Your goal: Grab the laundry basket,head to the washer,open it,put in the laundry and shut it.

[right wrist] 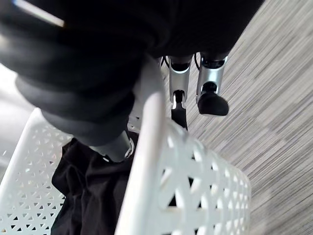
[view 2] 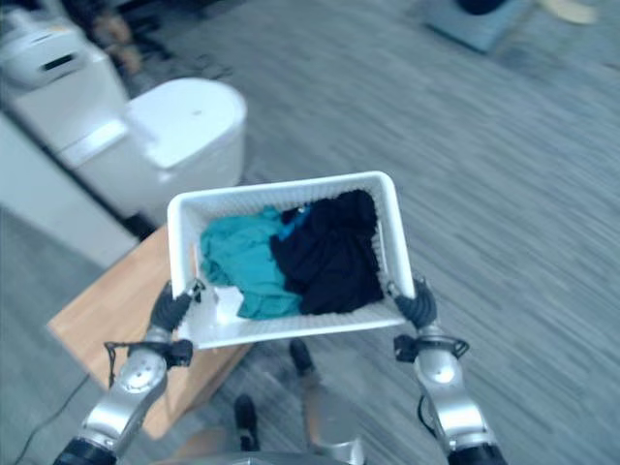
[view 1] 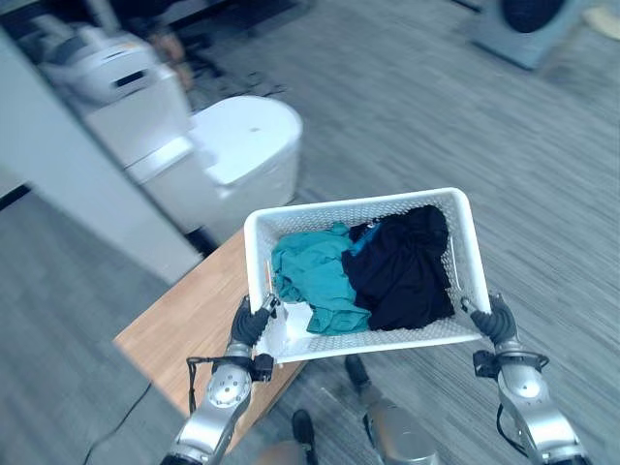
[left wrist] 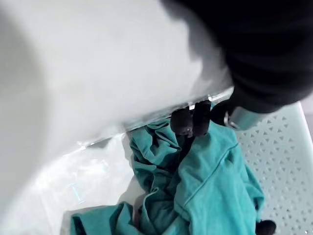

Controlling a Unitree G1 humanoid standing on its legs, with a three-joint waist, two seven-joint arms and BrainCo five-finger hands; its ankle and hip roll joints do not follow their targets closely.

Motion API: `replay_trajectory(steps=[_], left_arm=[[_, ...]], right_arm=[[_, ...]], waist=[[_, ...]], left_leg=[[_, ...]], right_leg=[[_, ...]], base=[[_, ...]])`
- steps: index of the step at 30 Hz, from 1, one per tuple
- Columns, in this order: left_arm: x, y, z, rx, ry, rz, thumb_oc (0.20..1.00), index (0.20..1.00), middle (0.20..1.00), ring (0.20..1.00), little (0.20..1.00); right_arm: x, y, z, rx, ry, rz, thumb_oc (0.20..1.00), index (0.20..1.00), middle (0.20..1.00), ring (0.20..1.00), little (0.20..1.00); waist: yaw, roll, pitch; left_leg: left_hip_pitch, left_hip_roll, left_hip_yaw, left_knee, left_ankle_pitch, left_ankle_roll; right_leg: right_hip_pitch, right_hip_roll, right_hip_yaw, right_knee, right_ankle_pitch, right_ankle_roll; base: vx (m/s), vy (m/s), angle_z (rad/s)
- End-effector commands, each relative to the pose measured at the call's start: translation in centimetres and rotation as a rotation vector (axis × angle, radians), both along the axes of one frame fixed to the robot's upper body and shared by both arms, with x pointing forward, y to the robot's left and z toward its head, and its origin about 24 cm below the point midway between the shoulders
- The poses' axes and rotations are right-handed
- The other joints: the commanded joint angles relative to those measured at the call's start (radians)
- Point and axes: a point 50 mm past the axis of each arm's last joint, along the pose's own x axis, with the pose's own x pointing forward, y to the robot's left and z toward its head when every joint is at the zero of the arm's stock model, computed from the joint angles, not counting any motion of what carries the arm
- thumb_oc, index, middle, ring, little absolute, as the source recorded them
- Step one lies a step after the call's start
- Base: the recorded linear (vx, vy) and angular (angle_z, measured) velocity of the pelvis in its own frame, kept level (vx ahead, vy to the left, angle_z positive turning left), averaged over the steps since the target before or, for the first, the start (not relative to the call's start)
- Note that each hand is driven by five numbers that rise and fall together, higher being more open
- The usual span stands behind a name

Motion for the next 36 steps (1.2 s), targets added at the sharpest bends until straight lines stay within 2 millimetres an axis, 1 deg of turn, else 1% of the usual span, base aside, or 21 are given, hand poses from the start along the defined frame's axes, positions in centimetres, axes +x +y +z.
replay_trajectory(steps=[1,2,4,6,7,8,10,12,13,14,16,17,18,22,23,29,31,33,34,35,36], left_arm=[[0.9,-0.8,1.8,-0.049,-0.121,-0.009,0.200,0.200,0.200,0.200,0.200],[0.8,-0.6,1.8,-0.056,-0.122,0.002,0.200,0.200,0.200,0.200,0.200],[0.6,-0.5,1.6,-0.059,-0.118,0.009,0.200,0.200,0.200,0.200,0.200],[0.2,0.0,1.5,-0.077,-0.111,0.036,0.200,0.200,0.200,0.200,0.200],[0.2,-0.2,1.4,-0.082,-0.110,0.033,0.200,0.200,0.200,0.200,0.200],[-0.2,-0.4,1.1,-0.088,-0.095,0.031,0.200,0.200,0.200,0.200,0.200],[-0.3,-0.5,0.9,-0.096,-0.088,0.033,0.200,0.200,0.200,0.200,0.200],[-0.5,-0.8,0.6,-0.125,-0.074,0.034,0.200,0.200,0.200,0.200,0.200],[-0.4,-1.2,0.3,-0.144,-0.068,0.032,0.200,0.200,0.200,0.200,0.200],[-0.4,-1.2,0.3,-0.144,-0.068,0.032,0.200,0.200,0.200,0.200,0.200],[-0.6,-1.7,0.0,-0.149,-0.050,0.007,0.200,0.200,0.200,0.200,0.200],[-0.6,-1.7,0.0,-0.150,-0.050,0.007,0.200,0.200,0.200,0.200,0.200],[-1.0,-1.7,-0.4,-0.142,-0.030,-0.001,0.200,0.200,0.200,0.200,0.200],[-1.4,-1.6,-0.8,-0.137,-0.008,0.002,0.200,0.200,0.200,0.200,0.200],[-1.7,-1.3,-1.1,-0.136,0.004,0.015,0.200,0.200,0.200,0.200,0.200],[-2.6,-0.8,-1.5,-0.161,0.023,0.056,0.200,0.200,0.200,0.200,0.200],[-2.7,-0.7,-1.5,-0.164,0.023,0.059,0.200,0.200,0.200,0.200,0.200],[-2.8,-0.4,-1.6,-0.161,0.031,0.058,0.200,0.200,0.200,0.200,0.200],[-2.7,-0.3,-1.5,-0.147,0.033,0.052,0.200,0.200,0.200,0.200,0.200],[-2.3,0.0,-1.3,-0.114,0.027,0.039,0.200,0.200,0.200,0.200,0.200],[-2.2,0.2,-1.2,-0.099,0.024,0.039,0.200,0.200,0.200,0.200,0.200]], right_arm=[[0.5,3.4,4.8,0.150,-0.260,0.280,0.200,0.200,0.200,0.200,0.200],[0.5,3.5,5.2,0.162,-0.278,0.285,0.200,0.200,0.200,0.200,0.200],[0.4,3.5,5.2,0.167,-0.282,0.284,0.200,0.200,0.200,0.200,0.200],[0.6,3.6,5.6,0.163,-0.295,0.294,0.200,0.200,0.200,0.200,0.200],[0.8,3.8,5.7,0.158,-0.298,0.303,0.200,0.200,0.200,0.200,0.200],[0.7,3.7,5.7,0.165,-0.297,0.297,0.200,0.200,0.200,0.200,0.200],[0.7,3.7,5.5,0.172,-0.290,0.299,0.200,0.200,0.200,0.200,0.200],[0.5,3.2,5.4,0.161,-0.279,0.282,0.200,0.200,0.200,0.200,0.200],[0.6,2.8,5.6,0.149,-0.280,0.284,0.200,0.200,0.200,0.200,0.200],[0.6,2.8,5.6,0.149,-0.280,0.284,0.200,0.200,0.200,0.200,0.200],[0.4,2.0,5.1,0.111,-0.243,0.276,0.200,0.200,0.200,0.200,0.200],[0.4,2.0,5.1,0.111,-0.243,0.276,0.200,0.200,0.200,0.200,0.200],[0.0,1.7,4.6,0.101,-0.220,0.271,0.200,0.200,0.200,0.200,0.200],[-0.2,1.4,4.1,0.095,-0.197,0.257,0.200,0.200,0.200,0.200,0.200],[-0.2,1.4,3.8,0.107,-0.189,0.248,0.200,0.200,0.200,0.200,0.200],[-0.1,2.0,3.3,0.123,-0.182,0.242,0.200,0.200,0.200,0.200,0.200],[-0.2,2.2,3.1,0.131,-0.178,0.246,0.200,0.200,0.200,0.200,0.200],[0.0,2.7,3.3,0.133,-0.188,0.258,0.200,0.200,0.200,0.200,0.200],[0.1,3.0,3.5,0.134,-0.200,0.270,0.200,0.200,0.200,0.200,0.200],[0.5,3.4,4.1,0.126,-0.227,0.286,0.200,0.200,0.200,0.200,0.200],[0.5,3.4,4.4,0.124,-0.239,0.291,0.200,0.200,0.200,0.200,0.200]], waist=[[0.026,0.073,-0.042],[0.042,0.088,-0.053],[0.048,0.097,-0.062],[0.061,0.108,-0.082],[0.063,0.105,-0.091],[0.063,0.102,-0.105],[0.067,0.101,-0.107],[0.065,0.104,-0.096],[0.073,0.112,-0.071],[0.073,0.113,-0.070],[0.089,0.106,-0.058],[0.088,0.106,-0.058],[0.097,0.106,-0.063],[0.118,0.105,-0.068],[0.140,0.109,-0.065],[0.204,0.112,-0.075],[0.210,0.102,-0.082],[0.227,0.089,-0.095],[0.222,0.083,-0.091],[0.196,0.084,-0.076],[0.184,0.093,-0.072]], left_leg=[[-0.017,0.053,-0.130,-0.057,0.038,-0.064],[-0.002,0.080,-0.054,-0.071,0.048,-0.068],[0.020,0.092,-0.034,-0.079,0.031,-0.072],[0.040,0.115,0.056,-0.082,0.029,-0.077],[0.041,0.116,0.081,-0.083,0.028,-0.081],[0.044,0.117,0.093,-0.076,0.024,-0.089],[0.043,0.127,0.101,-0.048,0.020,-0.097],[0.021,0.156,0.111,0.050,-0.004,-0.113],[-0.012,0.172,0.050,0.162,-0.019,-0.126],[-0.013,0.173,0.049,0.164,-0.020,-0.126],[-0.069,0.131,-0.028,0.188,-0.001,-0.125],[-0.070,0.131,-0.029,0.188,-0.001,-0.125],[-0.085,0.103,-0.056,0.154,-0.005,-0.120],[-0.147,0.059,-0.090,0.099,0.040,-0.119],[-0.200,0.047,-0.102,0.048,0.100,-0.129],[-0.237,0.046,-0.152,-0.057,0.174,-0.131],[-0.235,0.039,-0.158,-0.033,0.167,-0.119],[-0.210,0.027,-0.153,-0.011,0.138,-0.092],[-0.185,0.021,-0.148,-0.008,0.121,-0.076],[-0.135,0.012,-0.154,-0.010,0.089,-0.048],[-0.117,0.018,-0.159,-0.015,0.077,-0.041]], right_leg=[[0.020,-0.004,-0.163,0.219,-0.079,0.035],[0.036,-0.067,-0.336,0.260,-0.106,0.010],[0.052,-0.083,-0.371,0.298,-0.140,0.014],[0.094,-0.124,-0.435,0.328,-0.145,0.025],[0.127,-0.123,-0.444,0.277,-0.141,0.030],[0.165,-0.094,-0.410,0.218,-0.149,0.032],[0.176,-0.083,-0.388,0.184,-0.139,0.033],[0.187,-0.057,-0.346,0.140,-0.135,0.019],[0.210,-0.035,-0.319,0.117,-0.147,-0.003],[0.210,-0.034,-0.319,0.117,-0.147,-0.004],[0.234,-0.031,-0.318,0.076,-0.138,-0.024],[0.234,-0.031,-0.319,0.075,-0.137,-0.024],[0.248,-0.025,-0.312,0.059,-0.138,-0.022],[0.274,-0.009,-0.301,0.035,-0.139,-0.021],[0.305,0.013,-0.288,0.026,-0.151,-0.023],[0.390,0.051,-0.241,0.036,-0.214,-0.025],[0.403,0.040,-0.238,0.056,-0.223,-0.018],[0.385,0.016,-0.233,0.181,-0.227,0.007],[0.347,0.001,-0.230,0.287,-0.195,0.032],[0.239,-0.007,-0.202,0.499,-0.098,0.083],[0.194,0.006,-0.191,0.548,-0.085,0.086]], base=[[-0.13,-0.057,-2.57],[-0.07,-0.073,-1.96],[0.01,-0.062,-2.03],[-0.01,-0.182,-1.19],[0.08,-0.287,-1.06],[0.08,-0.181,-1.46],[0.10,-0.205,-0.96],[0.15,-0.302,-0.38],[0.13,-0.225,-0.62],[0.02,-0.168,-0.76],[0.02,-0.140,-0.52],[0.19,-0.131,-0.34],[0.19,-0.065,-0.38],[0.22,-0.048,-0.14],[0.29,-0.026,-0.17],[0.36,0.038,-0.37],[0.30,0.077,-0.50],[0.33,0.126,-0.12],[0.43,0.200,-0.29],[0.38,0.182,-0.34],[0.26,0.126,-0.17]])
